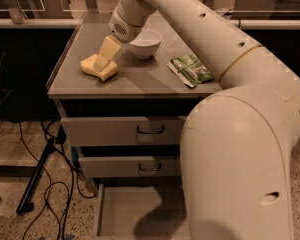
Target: Place sponge into bottom drawer
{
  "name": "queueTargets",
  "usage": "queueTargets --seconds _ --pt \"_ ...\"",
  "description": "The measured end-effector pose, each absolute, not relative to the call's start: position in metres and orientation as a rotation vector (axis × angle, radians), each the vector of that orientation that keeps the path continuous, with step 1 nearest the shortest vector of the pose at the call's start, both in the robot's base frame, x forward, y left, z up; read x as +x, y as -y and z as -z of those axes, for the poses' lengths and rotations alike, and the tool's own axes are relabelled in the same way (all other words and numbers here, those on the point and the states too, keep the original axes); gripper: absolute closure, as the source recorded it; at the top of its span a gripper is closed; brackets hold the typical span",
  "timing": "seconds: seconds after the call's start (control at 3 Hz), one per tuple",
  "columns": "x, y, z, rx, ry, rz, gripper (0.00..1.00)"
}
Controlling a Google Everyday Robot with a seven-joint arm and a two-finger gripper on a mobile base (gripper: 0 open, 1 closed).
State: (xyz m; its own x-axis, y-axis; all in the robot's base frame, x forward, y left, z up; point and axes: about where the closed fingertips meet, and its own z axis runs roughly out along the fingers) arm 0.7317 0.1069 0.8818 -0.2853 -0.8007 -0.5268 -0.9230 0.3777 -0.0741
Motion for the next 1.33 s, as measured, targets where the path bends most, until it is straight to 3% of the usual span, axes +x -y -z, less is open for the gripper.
queueTargets --seconds 1.33 --pt "0.740 -0.130 -0.864 -1.543 -2.128 -0.442 0.00"
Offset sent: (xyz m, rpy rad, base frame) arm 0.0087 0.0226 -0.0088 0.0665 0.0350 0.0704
